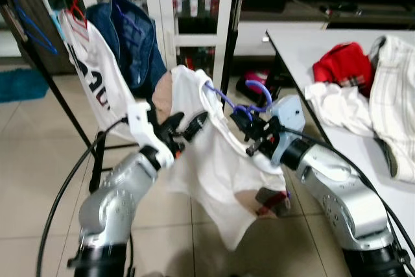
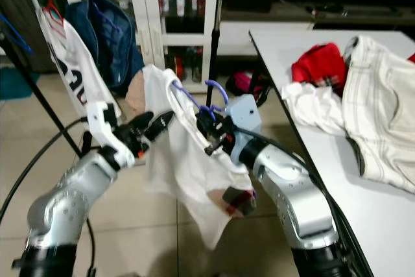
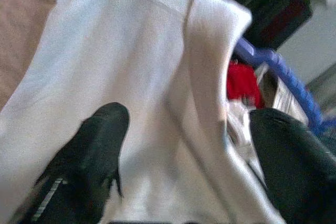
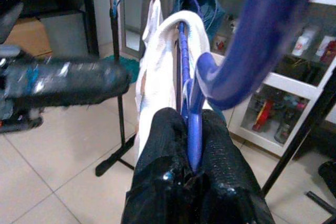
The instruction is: Hang hanger
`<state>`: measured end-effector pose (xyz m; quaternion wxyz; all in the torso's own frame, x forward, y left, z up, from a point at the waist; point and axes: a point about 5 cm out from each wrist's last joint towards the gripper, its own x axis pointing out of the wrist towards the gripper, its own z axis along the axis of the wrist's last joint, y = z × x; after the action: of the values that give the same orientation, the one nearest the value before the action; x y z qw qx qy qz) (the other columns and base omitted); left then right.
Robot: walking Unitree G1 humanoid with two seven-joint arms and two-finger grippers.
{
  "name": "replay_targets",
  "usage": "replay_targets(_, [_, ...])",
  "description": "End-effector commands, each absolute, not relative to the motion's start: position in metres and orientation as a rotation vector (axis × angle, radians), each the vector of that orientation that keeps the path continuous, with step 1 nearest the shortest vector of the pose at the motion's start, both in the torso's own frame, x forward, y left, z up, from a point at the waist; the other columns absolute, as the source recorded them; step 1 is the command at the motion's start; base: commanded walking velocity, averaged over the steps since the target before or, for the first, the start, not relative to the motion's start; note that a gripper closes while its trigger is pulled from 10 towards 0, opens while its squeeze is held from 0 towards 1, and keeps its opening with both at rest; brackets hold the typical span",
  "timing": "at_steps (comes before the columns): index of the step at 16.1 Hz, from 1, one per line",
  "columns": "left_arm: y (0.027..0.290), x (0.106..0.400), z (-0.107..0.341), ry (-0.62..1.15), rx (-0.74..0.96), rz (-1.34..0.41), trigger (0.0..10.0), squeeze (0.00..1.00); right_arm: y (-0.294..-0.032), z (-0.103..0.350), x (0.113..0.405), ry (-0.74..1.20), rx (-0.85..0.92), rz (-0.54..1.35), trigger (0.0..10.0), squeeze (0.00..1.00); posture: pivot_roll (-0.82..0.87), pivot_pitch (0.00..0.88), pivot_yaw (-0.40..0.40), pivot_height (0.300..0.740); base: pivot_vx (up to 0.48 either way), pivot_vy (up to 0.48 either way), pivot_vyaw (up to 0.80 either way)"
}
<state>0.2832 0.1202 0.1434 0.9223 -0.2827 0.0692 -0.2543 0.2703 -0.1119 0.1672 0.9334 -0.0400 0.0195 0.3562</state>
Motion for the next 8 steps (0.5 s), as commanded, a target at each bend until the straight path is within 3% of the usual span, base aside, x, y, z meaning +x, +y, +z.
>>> replay_targets(1, [0.1165,0.2847,0.146,0.153,-0.604,-0.546,0.0,0.0,-0.1098,0.1771,0.2712,-0.014,-0.108,0.741,0.0,0.0,-0.09,0.0,-0.019,0.74,0.0,0.0,0.0])
replay_targets(8, [0.1068,0.2869,0.141,0.25,-0.611,-0.613,0.0,0.0,-0.1093,0.1777,0.2685,-0.029,-0.125,0.733,0.0,0.0,-0.1,0.0,0.005,0.74,0.0,0.0,0.0])
